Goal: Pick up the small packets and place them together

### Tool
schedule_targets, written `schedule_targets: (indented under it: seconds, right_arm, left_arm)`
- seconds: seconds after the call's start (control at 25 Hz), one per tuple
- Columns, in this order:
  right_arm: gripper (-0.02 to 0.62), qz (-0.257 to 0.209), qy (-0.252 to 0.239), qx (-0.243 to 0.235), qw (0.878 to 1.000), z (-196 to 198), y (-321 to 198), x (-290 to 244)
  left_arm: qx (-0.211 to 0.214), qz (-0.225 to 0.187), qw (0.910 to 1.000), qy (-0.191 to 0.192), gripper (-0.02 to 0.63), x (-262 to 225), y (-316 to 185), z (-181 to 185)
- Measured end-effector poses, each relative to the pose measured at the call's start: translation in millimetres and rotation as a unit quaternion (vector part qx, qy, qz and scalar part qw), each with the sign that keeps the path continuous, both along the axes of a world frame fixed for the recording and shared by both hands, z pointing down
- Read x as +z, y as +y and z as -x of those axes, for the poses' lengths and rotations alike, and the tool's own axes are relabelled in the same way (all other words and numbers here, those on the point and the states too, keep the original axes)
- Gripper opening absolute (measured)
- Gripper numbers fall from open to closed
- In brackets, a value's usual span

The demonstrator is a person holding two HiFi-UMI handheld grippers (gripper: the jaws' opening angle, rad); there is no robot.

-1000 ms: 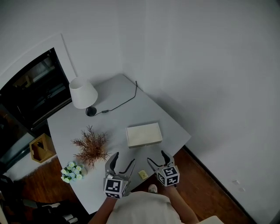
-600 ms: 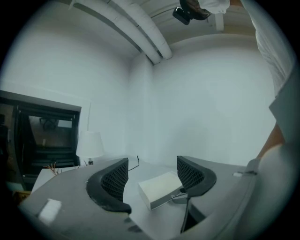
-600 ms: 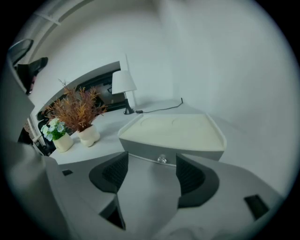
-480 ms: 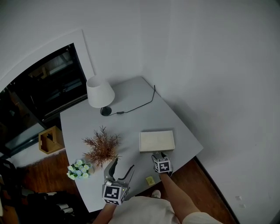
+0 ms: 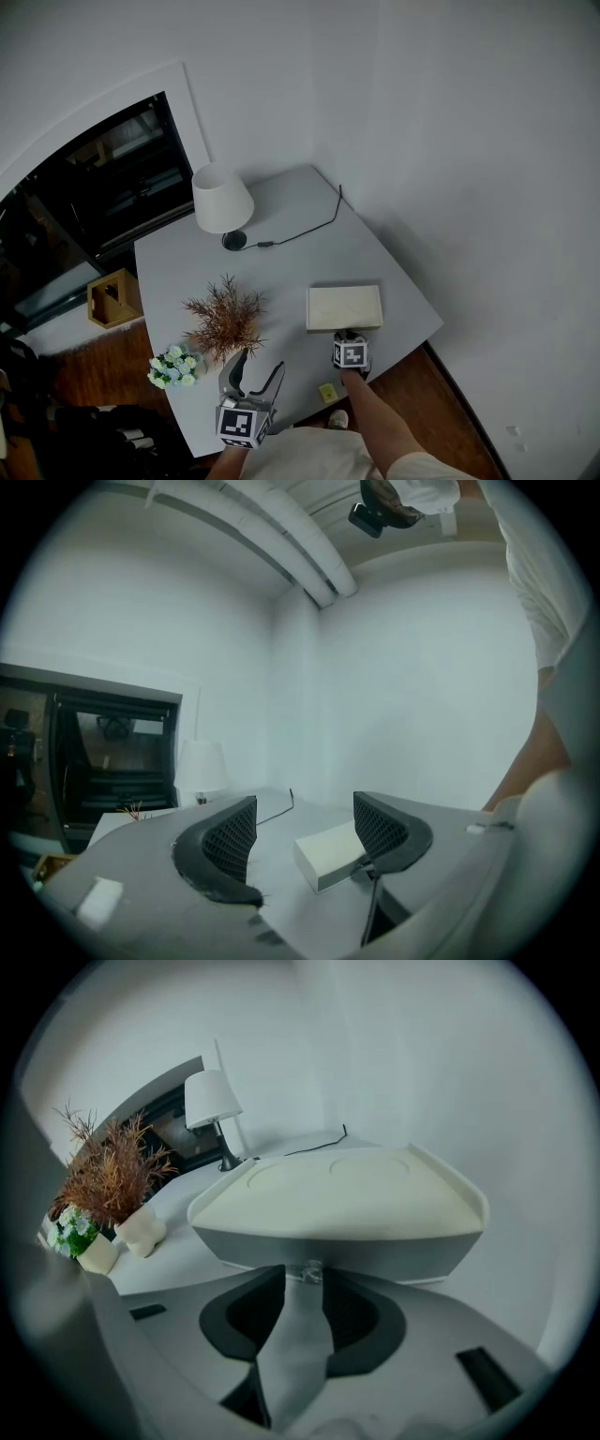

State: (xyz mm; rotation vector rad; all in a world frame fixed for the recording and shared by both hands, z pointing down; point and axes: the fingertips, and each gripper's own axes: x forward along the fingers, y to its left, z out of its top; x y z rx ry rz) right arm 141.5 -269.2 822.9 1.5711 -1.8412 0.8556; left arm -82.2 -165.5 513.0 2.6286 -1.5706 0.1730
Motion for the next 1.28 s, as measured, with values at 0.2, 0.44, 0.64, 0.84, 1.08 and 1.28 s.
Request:
schedule_targets:
  seconds: [0.2,0.44,0.64,0.84,1.08,1.28]
  right_arm:
    - [0.064,0.014,-0.013,-0.002,1.000,-2.3,3.6,-1.2]
    - [0.064,0.040,-0.022,-0.037,0.998,4.4,72.6,0.7]
    - [0.063,0.057,-0.017,-0.071,0.996,11.4,125.1,9.4]
    - [0.081,0.043,0.009,-0.067,0.997,7.7,121.7,9.0]
    - [0.106,-0.059,-0.002,-0.058,0.997,-1.3,124.0,-43.0]
    - [0.106,-0.283,0.006,-0.050,0.958,-18.6,113.2,-168.3]
  left_arm:
    - [-0.012,0.005,0.9999,0.004,0.310,6.4,0.6,10.5]
    - [0.004,0.010,0.9999,0.010,0.310,11.7,0.6,0.7]
    - [0.020,0.011,0.9996,0.015,0.310,14.2,-2.9,-9.8]
    - [0.034,0.014,0.9991,0.019,0.310,16.6,-2.2,-19.6]
    - [0.042,0.015,0.9988,0.022,0.310,18.2,0.1,-26.4]
    - [0.045,0.014,0.9985,0.027,0.310,17.7,0.0,-28.9]
